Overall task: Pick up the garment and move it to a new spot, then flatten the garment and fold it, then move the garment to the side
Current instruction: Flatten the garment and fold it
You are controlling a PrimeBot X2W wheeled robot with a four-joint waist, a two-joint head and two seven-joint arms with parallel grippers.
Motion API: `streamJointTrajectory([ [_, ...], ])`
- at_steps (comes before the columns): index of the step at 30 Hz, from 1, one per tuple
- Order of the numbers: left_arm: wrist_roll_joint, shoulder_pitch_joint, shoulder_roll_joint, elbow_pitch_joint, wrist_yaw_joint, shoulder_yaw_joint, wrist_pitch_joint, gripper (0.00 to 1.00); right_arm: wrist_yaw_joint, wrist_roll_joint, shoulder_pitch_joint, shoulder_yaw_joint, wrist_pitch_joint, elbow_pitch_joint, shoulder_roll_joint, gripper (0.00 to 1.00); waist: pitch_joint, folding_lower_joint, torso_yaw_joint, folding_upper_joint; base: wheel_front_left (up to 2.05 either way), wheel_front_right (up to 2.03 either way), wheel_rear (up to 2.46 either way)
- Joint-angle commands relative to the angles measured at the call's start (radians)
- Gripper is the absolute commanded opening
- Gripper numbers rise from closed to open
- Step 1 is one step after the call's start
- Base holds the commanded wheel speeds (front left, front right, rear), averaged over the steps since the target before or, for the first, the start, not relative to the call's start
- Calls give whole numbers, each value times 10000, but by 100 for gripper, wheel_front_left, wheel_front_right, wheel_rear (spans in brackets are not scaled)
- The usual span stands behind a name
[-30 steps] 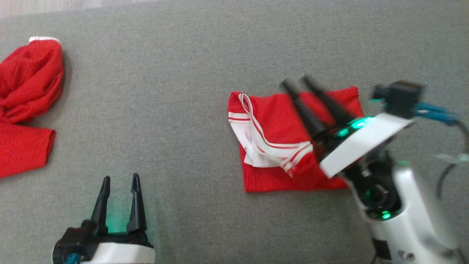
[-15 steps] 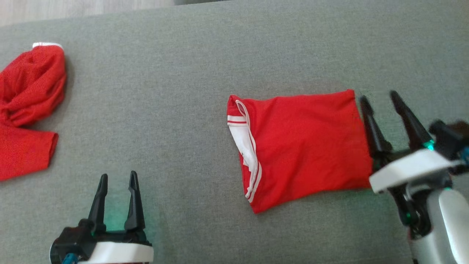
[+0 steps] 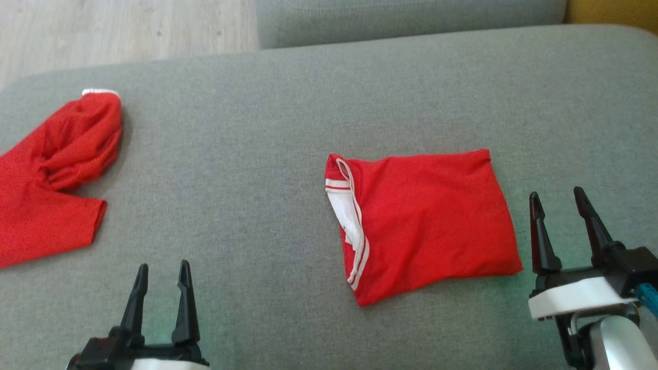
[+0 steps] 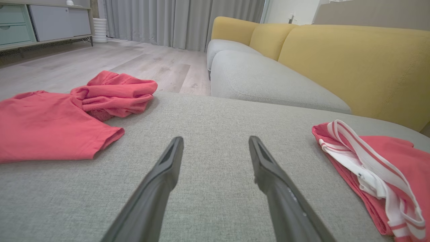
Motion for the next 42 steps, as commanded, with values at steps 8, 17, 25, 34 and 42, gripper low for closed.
streamJointTrajectory([
  [8, 38, 29, -16, -353, -42, 339, -95, 100, 75, -365, -47, 69, -189, -355, 2, 100, -329, 1, 34, 0, 0, 0, 0],
  [17, 132, -117, -16, -509, -106, 181, -95, 100, 75, -280, -881, 1855, -191, 680, 202, 0, -4, 1, 396, 0, 0, 0, 0],
  [25, 145, -370, -16, -509, -140, 21, -95, 100, 75, -441, -2392, 3346, -192, 2837, 638, 0, 475, 1, 908, 0, 0, 0, 0],
  [34, 96, -565, -16, -395, -153, -146, -95, 100, 75, -99, -3220, 4597, -192, 4153, 745, 0, 724, 1, 1450, 0, 0, 0, 0],
  [42, 66, -505, -16, -321, -150, -203, -95, 100, 75, 685, -3447, 5756, -193, 5225, 749, 0, 576, 1, 1618, 0, 0, 0, 0],
])
